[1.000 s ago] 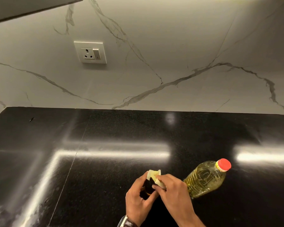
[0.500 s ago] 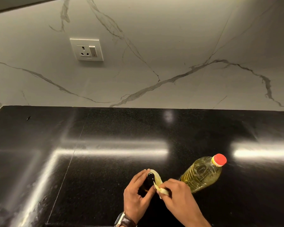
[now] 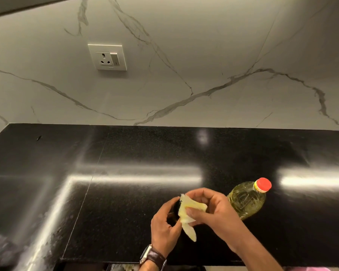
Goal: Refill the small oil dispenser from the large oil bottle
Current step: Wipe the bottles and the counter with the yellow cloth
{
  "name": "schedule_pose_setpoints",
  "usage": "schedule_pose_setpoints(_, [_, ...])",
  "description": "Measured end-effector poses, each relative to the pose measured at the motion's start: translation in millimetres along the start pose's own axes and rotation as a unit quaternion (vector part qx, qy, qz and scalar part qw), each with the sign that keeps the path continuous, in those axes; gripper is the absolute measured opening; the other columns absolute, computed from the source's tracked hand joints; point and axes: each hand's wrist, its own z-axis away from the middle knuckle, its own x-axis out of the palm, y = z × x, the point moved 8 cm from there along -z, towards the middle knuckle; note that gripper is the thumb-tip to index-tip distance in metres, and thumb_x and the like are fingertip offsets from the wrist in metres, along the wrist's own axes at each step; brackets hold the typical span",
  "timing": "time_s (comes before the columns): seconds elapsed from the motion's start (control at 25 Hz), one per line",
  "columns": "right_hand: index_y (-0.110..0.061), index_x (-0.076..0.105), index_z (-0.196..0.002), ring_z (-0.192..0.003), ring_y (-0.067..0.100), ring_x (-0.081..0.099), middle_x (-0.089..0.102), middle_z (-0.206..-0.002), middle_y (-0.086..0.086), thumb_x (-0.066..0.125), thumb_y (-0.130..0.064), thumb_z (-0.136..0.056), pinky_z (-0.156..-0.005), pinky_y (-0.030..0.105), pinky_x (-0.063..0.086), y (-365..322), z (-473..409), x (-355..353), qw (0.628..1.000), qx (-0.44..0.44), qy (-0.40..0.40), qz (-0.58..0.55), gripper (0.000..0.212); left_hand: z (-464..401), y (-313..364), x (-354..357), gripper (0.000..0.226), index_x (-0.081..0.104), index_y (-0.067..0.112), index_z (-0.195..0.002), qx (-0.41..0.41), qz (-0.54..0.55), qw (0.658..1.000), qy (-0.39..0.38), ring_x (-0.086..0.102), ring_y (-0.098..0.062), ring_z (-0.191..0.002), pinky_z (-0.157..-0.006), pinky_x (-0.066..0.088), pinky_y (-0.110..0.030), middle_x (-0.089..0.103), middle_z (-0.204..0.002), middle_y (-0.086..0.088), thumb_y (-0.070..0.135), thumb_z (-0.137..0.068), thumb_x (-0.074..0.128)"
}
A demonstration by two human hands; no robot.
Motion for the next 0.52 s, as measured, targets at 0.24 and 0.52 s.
schedule_pose_setpoints(0.24, [-0.026,0.071,-0.132,-0.125,0.002,0.059,0.064,-0.137,-0.011,0.065,-0.021,-0.098,-0.109,0.025,0.049,21,-26,5,0.871,-0.142,0.07,0.466,0.035,-1,3,0,0.028,0.072,0.036,-0.115,0.014,0.006,1.0,0.004,0.073,-0.012,-0.092,-0.077,0.06,-0.042,0.075,-0.104,0.014,0.043,-0.088,0.077])
schedule_pose_setpoints(0.52, [-0.024,0.064,-0.138,-0.12,0.011,0.068,0.072,-0.13,-0.003,0.074,-0.048,-0.09,-0.098,0.03,0.059,44,-14,23,0.767,-0.146,0.104,0.615,0.055,-4,7,2,0.029,0.071,0.033,-0.12,0.057,-0.052,0.996,-0.052,0.069,-0.004,-0.105,-0.086,0.058,-0.036,0.072,-0.116,0.021,0.033,-0.091,0.075])
